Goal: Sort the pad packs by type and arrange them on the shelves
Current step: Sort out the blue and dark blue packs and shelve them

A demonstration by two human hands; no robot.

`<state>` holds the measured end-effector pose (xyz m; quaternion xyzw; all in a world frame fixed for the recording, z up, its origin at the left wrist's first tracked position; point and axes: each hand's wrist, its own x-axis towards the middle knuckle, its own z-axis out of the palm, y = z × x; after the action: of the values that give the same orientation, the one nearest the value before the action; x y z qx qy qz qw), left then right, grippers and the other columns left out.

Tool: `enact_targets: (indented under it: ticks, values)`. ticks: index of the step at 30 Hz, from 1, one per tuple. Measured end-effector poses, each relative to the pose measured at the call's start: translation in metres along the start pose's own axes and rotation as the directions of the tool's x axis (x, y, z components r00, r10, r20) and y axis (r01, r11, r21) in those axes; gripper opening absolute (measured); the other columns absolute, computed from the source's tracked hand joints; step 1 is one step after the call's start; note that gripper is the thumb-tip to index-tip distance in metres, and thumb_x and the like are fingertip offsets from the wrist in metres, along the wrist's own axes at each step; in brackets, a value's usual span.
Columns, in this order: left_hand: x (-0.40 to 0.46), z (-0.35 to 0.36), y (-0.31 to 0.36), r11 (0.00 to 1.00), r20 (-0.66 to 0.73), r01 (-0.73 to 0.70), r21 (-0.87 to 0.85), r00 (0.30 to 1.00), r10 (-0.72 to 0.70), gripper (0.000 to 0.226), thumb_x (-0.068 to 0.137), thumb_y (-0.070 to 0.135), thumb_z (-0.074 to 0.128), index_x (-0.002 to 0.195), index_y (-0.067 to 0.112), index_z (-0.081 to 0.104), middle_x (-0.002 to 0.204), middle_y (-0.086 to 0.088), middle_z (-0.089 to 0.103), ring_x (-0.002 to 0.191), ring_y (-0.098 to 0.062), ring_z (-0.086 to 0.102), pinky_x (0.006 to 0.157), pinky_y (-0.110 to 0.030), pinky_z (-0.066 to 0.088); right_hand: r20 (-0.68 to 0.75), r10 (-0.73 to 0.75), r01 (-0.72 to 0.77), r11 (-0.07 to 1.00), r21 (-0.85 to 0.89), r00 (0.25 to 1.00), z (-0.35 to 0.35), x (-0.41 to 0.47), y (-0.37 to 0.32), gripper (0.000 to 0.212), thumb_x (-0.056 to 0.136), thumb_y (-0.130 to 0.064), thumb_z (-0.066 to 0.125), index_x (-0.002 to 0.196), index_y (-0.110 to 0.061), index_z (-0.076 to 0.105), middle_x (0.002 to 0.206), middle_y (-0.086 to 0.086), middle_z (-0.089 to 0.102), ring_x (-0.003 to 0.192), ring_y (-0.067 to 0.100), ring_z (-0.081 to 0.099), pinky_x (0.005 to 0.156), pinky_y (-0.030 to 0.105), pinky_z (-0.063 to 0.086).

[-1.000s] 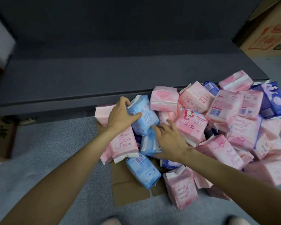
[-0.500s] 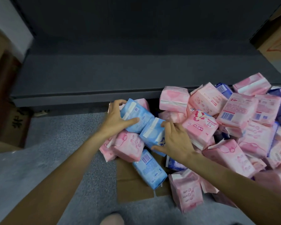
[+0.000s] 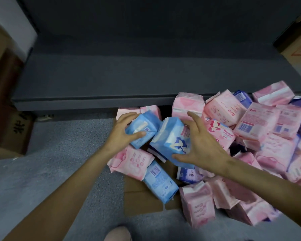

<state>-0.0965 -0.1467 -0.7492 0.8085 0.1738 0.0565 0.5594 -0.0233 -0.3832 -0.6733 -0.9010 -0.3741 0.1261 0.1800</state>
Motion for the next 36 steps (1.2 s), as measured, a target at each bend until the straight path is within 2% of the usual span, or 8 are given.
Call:
enact_targets:
  ticks: [5,8,12,14,17,22,27,36]
  values:
    - [-0.011,-0.011,0.029,0.958,-0.009,-0.033,-0.284,0.999,0.032,0.054,0.076,0.028,0.078,0.119,0.053,0.056,0.147,0.008,0.036,0.134,-0.016,0.041,0.104,-0.045,0.044,0.029,0.096,-0.099,0.979,0.177,0.995,-0.045,0.007,0.009,0.087,0.060,-0.051,0.082,0.126,-0.023,0.033,0.119,-0.008,0.051,0.108,0.010,0.052,0.087,0.023,0.040]
    - [-0.009,-0.010,0.051,0.864,0.037,-0.066,-0.498,0.995,0.097,0.054,0.076,0.029,0.079,0.123,0.043,0.057,0.136,0.003,0.053,0.121,-0.023,0.056,0.090,-0.051,0.053,-0.002,0.066,-0.063,0.960,0.271,0.998,-0.061,0.015,0.011,0.087,0.059,-0.052,0.081,0.122,-0.032,0.026,0.122,-0.011,0.053,0.109,0.008,0.055,0.094,0.037,0.047]
    - [0.020,0.001,0.089,0.673,-0.027,-0.043,-0.738,0.999,0.034,0.030,0.084,0.036,0.067,0.109,0.019,0.066,0.131,-0.001,0.059,0.118,-0.015,0.058,0.091,-0.032,0.052,-0.150,-0.002,0.035,0.976,0.217,0.989,-0.089,0.020,0.024,0.086,0.057,-0.058,0.078,0.123,-0.045,0.024,0.124,-0.020,0.048,0.110,-0.001,0.050,0.087,0.024,0.046]
    - [0.037,0.012,0.107,0.699,-0.085,-0.074,-0.711,0.996,0.018,0.017,0.082,0.024,0.065,0.097,0.018,0.068,0.131,0.005,0.058,0.120,-0.008,0.056,0.094,-0.027,0.050,-0.217,-0.038,0.068,0.989,0.130,0.975,-0.108,0.015,0.037,0.084,0.055,-0.065,0.069,0.122,-0.060,0.019,0.124,-0.016,0.044,0.110,-0.001,0.045,0.085,0.021,0.042]
    - [0.062,0.035,0.136,0.786,-0.041,-0.122,-0.607,0.992,0.122,0.060,0.064,0.010,0.075,0.119,0.023,0.056,0.117,0.017,0.064,0.109,-0.004,0.061,0.085,-0.022,0.052,-0.263,-0.019,0.046,0.994,0.096,0.965,-0.138,0.005,0.066,0.086,0.054,-0.066,0.067,0.128,-0.061,0.024,0.114,-0.008,0.043,0.103,0.007,0.045,0.085,0.022,0.039]
    - [0.103,0.096,0.198,0.933,0.283,-0.016,-0.360,0.951,0.126,0.088,0.042,0.022,0.087,0.124,0.020,0.054,0.117,-0.002,0.068,0.109,-0.022,0.064,0.095,-0.043,0.051,-0.298,0.079,-0.099,0.994,-0.053,0.951,-0.198,-0.019,0.135,0.101,0.058,-0.049,0.082,0.142,-0.033,0.030,0.119,-0.006,0.036,0.114,0.016,0.040,0.092,0.021,0.033]
    - [0.130,0.182,0.258,0.980,0.240,-0.052,-0.192,0.966,0.098,0.088,0.042,0.019,0.087,0.123,0.022,0.051,0.113,0.006,0.068,0.104,-0.012,0.065,0.088,-0.029,0.054,-0.309,0.120,-0.181,0.968,-0.174,0.943,-0.253,-0.026,0.222,0.108,0.051,-0.049,0.088,0.139,-0.015,0.034,0.155,0.019,-0.005,0.140,0.033,0.024,0.105,0.035,0.036]
    - [0.165,0.287,0.301,0.973,-0.070,0.001,-0.230,0.997,-0.017,0.071,0.067,0.021,0.085,0.124,0.022,0.043,0.117,0.005,0.061,0.103,-0.010,0.062,0.085,-0.034,0.055,-0.229,0.073,-0.106,0.985,-0.134,0.971,-0.309,0.007,0.339,0.102,0.054,-0.046,0.087,0.136,-0.034,0.027,0.105,0.008,0.046,0.098,0.028,0.049,0.077,0.031,0.038]
